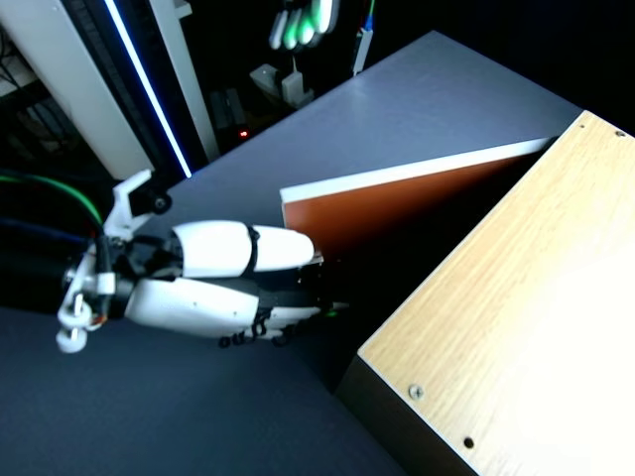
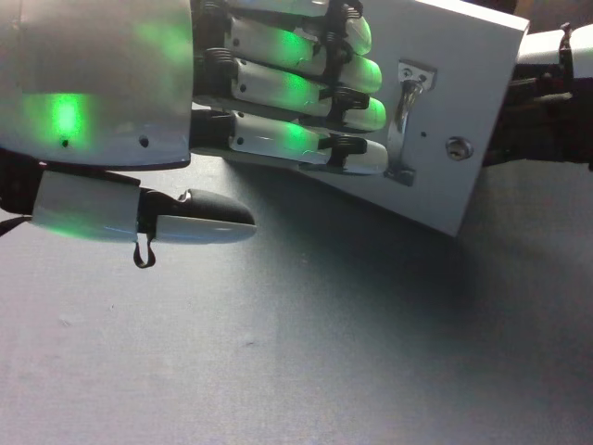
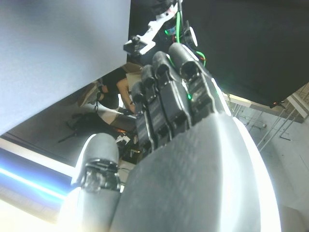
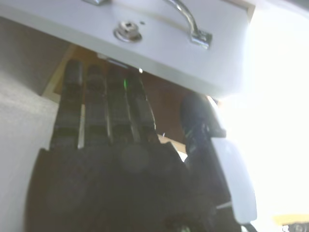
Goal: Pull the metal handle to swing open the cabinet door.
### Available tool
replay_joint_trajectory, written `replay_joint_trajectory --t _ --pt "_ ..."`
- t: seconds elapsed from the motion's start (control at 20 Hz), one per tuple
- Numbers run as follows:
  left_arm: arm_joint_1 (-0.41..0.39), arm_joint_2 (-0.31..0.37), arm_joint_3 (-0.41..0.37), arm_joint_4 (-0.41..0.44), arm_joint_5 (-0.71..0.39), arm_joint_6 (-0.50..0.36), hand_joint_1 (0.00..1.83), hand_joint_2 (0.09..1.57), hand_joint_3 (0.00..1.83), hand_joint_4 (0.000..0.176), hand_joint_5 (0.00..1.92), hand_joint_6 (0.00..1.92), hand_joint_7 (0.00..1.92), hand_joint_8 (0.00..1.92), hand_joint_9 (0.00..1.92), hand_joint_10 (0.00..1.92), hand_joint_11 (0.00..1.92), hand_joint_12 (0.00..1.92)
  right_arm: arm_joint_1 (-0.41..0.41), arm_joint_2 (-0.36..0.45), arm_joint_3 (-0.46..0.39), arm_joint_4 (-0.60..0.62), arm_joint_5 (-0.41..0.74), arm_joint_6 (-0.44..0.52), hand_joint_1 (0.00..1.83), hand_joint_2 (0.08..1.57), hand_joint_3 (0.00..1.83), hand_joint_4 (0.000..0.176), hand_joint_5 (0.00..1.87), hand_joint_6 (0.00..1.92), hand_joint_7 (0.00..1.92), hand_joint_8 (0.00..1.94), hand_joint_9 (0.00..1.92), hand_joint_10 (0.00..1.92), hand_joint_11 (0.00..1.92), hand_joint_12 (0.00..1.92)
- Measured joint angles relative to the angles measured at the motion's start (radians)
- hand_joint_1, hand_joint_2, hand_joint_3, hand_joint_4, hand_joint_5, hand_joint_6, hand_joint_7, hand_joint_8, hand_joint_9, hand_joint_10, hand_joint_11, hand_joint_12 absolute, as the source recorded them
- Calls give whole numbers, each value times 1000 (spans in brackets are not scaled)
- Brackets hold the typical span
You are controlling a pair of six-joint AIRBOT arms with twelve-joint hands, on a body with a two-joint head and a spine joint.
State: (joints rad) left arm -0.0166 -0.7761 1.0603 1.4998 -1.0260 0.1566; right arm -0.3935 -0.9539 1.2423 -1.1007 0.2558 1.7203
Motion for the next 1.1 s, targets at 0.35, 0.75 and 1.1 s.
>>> replay_joint_trajectory --t 0.35,0.75,1.1 --pt "0 0 0 0 0 0 0 1571 76 0 394 0 422 0 405 0 82 742 0 0 -61 -22 5 -64 0 1571 8 0 224 0 228 1 222 3 0 651" --pt "0 0 0 0 0 0 0 1571 70 0 400 4 431 3 413 3 89 753 17 3 -130 -159 -1 -66 0 1571 9 0 222 1 219 0 204 1 0 615" --pt "0 0 0 0 0 0 0 1571 69 0 399 2 427 1 411 1 91 757 52 12 -169 -264 -35 -69 0 1571 11 0 230 2 227 2 207 2 0 628"
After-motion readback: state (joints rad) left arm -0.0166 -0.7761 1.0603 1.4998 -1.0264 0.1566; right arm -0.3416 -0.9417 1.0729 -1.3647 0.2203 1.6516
